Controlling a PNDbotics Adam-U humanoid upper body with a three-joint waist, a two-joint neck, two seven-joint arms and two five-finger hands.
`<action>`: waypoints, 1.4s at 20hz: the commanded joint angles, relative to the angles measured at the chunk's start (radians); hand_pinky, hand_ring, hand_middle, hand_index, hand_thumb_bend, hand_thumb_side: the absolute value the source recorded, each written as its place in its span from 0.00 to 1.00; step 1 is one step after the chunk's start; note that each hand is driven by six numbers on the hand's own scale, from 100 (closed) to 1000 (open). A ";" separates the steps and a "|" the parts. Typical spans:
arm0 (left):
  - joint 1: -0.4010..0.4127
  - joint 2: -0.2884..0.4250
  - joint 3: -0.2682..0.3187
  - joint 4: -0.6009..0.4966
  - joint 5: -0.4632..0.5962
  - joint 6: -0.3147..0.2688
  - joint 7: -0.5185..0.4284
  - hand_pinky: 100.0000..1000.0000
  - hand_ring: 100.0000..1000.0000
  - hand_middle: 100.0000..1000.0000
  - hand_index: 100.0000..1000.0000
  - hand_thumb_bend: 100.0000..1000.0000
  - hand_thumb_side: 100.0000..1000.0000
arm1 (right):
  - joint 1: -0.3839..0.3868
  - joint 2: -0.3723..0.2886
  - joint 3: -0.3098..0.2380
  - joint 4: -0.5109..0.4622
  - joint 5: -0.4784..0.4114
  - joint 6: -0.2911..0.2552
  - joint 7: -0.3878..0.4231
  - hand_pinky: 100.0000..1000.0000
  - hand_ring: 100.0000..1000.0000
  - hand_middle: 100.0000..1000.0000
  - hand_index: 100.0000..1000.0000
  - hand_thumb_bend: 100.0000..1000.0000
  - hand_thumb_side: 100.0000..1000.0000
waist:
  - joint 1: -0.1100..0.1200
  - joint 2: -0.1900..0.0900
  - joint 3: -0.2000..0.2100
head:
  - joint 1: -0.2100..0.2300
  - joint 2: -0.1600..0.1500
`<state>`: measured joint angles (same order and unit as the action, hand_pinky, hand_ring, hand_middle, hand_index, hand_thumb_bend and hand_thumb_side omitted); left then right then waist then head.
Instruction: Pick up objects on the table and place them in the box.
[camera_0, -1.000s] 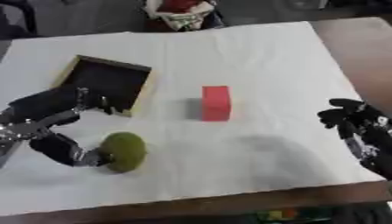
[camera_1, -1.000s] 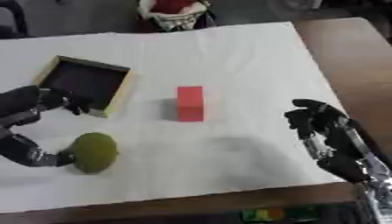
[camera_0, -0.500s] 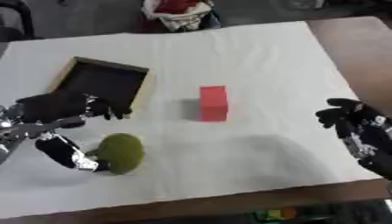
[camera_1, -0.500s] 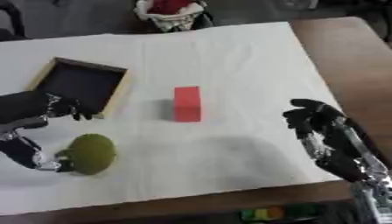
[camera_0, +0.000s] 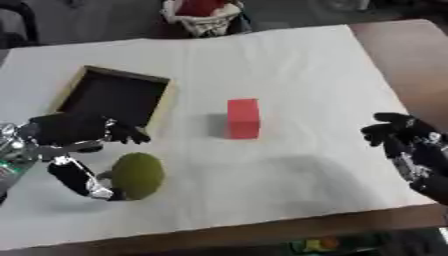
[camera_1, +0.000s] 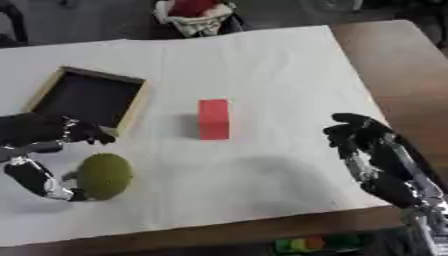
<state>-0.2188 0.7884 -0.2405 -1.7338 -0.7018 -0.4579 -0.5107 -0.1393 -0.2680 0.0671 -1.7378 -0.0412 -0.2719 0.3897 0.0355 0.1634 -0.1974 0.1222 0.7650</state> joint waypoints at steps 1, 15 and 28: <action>-0.018 0.010 -0.006 0.015 -0.026 -0.012 -0.001 0.70 0.65 0.70 0.92 0.48 0.50 | -0.007 -0.018 -0.002 -0.012 0.003 -0.002 0.003 0.74 0.74 0.46 0.82 0.00 0.41 | -0.001 -0.014 -0.001 | 0.001 0.005; -0.011 -0.024 0.010 0.062 0.001 0.017 0.149 0.57 0.51 0.49 0.49 0.00 0.11 | -0.006 -0.016 -0.004 -0.012 0.004 -0.003 0.001 0.74 0.74 0.46 0.82 0.00 0.41 | -0.003 -0.012 -0.002 | -0.001 0.005; -0.044 0.067 0.170 0.018 0.140 0.127 0.214 0.57 0.49 0.48 0.47 0.00 0.10 | -0.001 -0.017 -0.007 -0.009 0.006 -0.003 -0.001 0.74 0.74 0.46 0.82 0.00 0.41 | -0.002 -0.014 0.001 | -0.011 0.005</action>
<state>-0.2493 0.8072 -0.1071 -1.7155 -0.5651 -0.3484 -0.3111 -0.1342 -0.2680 0.0678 -1.7375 -0.0385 -0.2734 0.3909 0.0342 0.1634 -0.1970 0.1139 0.7650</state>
